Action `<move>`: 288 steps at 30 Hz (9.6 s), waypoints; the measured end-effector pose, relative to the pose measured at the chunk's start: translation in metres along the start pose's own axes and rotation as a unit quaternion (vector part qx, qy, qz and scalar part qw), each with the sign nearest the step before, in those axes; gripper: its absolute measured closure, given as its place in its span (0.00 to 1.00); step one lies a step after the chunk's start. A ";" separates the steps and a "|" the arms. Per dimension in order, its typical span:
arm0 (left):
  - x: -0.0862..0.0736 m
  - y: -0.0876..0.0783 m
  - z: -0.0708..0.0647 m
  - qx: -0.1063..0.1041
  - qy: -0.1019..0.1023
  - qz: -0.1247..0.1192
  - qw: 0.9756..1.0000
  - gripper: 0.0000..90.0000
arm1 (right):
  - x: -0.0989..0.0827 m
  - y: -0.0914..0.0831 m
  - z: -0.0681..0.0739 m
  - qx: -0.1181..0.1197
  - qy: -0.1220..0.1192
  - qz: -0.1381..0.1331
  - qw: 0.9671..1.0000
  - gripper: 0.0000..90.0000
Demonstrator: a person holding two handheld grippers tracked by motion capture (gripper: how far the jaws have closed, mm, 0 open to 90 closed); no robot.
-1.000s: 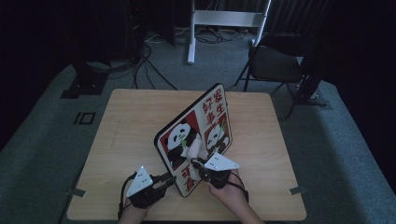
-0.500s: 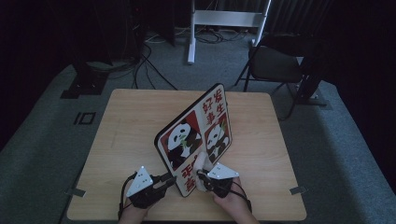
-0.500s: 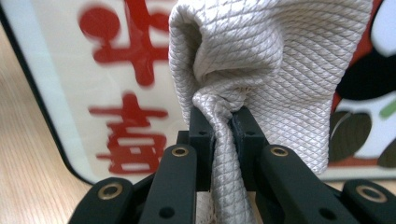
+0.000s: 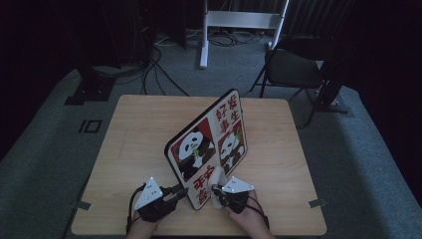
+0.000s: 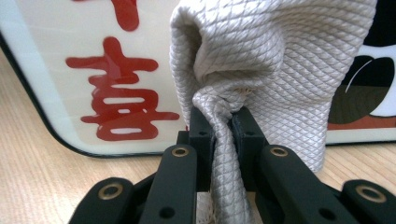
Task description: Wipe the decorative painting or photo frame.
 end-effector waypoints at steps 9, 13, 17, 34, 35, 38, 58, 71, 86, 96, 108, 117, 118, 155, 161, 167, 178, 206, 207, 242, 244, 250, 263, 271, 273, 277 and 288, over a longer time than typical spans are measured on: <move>-0.002 0.000 0.001 -0.002 -0.004 -0.001 1.000 0.81 | 0.046 -0.021 -0.006 0.000 0.010 -0.059 0.998 0.90; -0.003 -0.001 0.001 -0.004 -0.007 -0.001 1.000 0.81 | 0.079 -0.035 -0.007 0.000 0.009 -0.096 0.995 0.90; -0.003 -0.002 0.001 -0.007 -0.005 0.000 1.000 0.81 | 0.115 -0.051 -0.007 0.001 0.004 -0.135 0.991 0.90; -0.003 -0.010 0.002 -0.005 -0.003 -0.001 1.000 0.82 | 0.211 -0.086 0.014 0.015 -0.032 -0.228 0.973 0.90; -0.003 -0.009 0.002 -0.006 -0.005 0.000 1.000 0.82 | 0.214 -0.086 0.015 0.016 -0.030 -0.230 0.973 0.90; -0.004 -0.009 0.002 -0.006 -0.002 0.001 1.000 0.82 | 0.223 -0.084 0.019 0.016 -0.036 -0.232 0.972 0.90; -0.002 -0.009 0.003 0.004 0.004 0.005 1.000 0.85 | 0.231 -0.072 0.032 0.012 -0.043 -0.239 0.970 0.90; -0.001 -0.009 0.003 0.007 0.005 0.005 1.000 0.85 | 0.168 -0.050 0.026 0.004 -0.041 -0.190 0.981 0.90; -0.002 -0.007 0.001 0.004 0.007 0.008 1.000 0.85 | 0.107 -0.037 0.029 -0.003 -0.040 -0.147 0.988 0.90; -0.002 -0.007 0.001 0.006 0.006 0.007 1.000 0.85 | 0.060 -0.022 0.028 -0.006 -0.020 -0.109 0.994 0.90; -0.001 -0.007 0.001 0.004 0.007 0.008 1.000 0.85 | 0.029 -0.013 0.026 -0.007 -0.015 -0.072 0.997 0.90; -0.001 -0.007 0.001 0.004 0.008 0.009 1.000 0.85 | 0.013 -0.008 0.025 -0.009 -0.016 -0.057 0.998 0.90; -0.001 -0.007 0.001 0.004 0.007 0.009 1.000 0.85 | 0.011 -0.007 0.024 -0.010 -0.015 -0.055 0.998 0.90; -0.001 -0.007 0.001 0.002 0.009 0.010 1.000 0.85 | 0.170 -0.077 0.023 0.008 -0.006 -0.221 0.975 0.90; -0.001 -0.006 0.001 0.002 0.011 0.012 1.000 0.85 | 0.211 -0.095 0.038 0.017 -0.023 -0.264 0.964 0.90; -0.001 -0.006 0.000 0.003 0.013 0.015 1.000 0.85 | 0.230 -0.093 0.053 0.015 -0.045 -0.274 0.961 0.90; -0.001 -0.005 0.000 0.005 0.016 0.016 1.000 0.86 | 0.196 -0.071 0.053 0.014 -0.047 -0.240 0.970 0.90; 0.000 -0.003 -0.002 0.003 0.017 0.018 1.000 0.86 | 0.049 -0.029 0.053 0.022 -0.034 -0.106 0.994 0.90; 0.000 -0.003 -0.002 0.003 0.017 0.017 1.000 0.86 | 0.049 -0.029 0.053 0.022 -0.034 -0.106 0.994 0.90; 0.003 -0.021 0.028 0.039 -0.016 0.006 0.999 0.83 | 0.085 -0.061 0.019 0.010 -0.005 -0.139 0.990 0.90; 0.006 -0.018 0.030 0.036 -0.022 0.001 0.999 0.83 | 0.105 -0.068 0.018 0.013 0.000 -0.159 0.987 0.90; 0.017 -0.013 0.031 0.030 -0.013 -0.001 0.999 0.83 | 0.169 -0.093 0.022 0.020 -0.003 -0.230 0.973 0.89; 0.034 -0.011 0.021 0.028 0.014 -0.008 0.999 0.83 | 0.212 -0.087 0.050 0.034 -0.023 -0.261 0.964 0.90; 0.035 -0.010 0.017 0.019 0.020 -0.001 1.000 0.84 | 0.186 -0.080 0.055 0.026 -0.038 -0.247 0.968 0.90; 0.035 -0.009 0.016 0.020 0.023 0.000 1.000 0.84 | 0.175 -0.078 0.055 0.026 -0.044 -0.238 0.970 0.90; 0.035 -0.008 0.015 0.018 0.021 -0.001 1.000 0.84 | 0.149 -0.071 0.052 0.025 -0.048 -0.211 0.976 0.90; 0.035 -0.007 0.015 0.019 0.021 0.002 1.000 0.84 | 0.098 -0.056 0.055 0.029 -0.047 -0.170 0.984 0.90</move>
Point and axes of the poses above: each handheld gripper's, and its own axes: y roughly forward along the jaws, x roughly out of its top, z roughly to its left, the point moved 8 cm from there along y, roughly forward along the jaws, and after that the axes turned 11 degrees about -x, right-handed, at the moved point
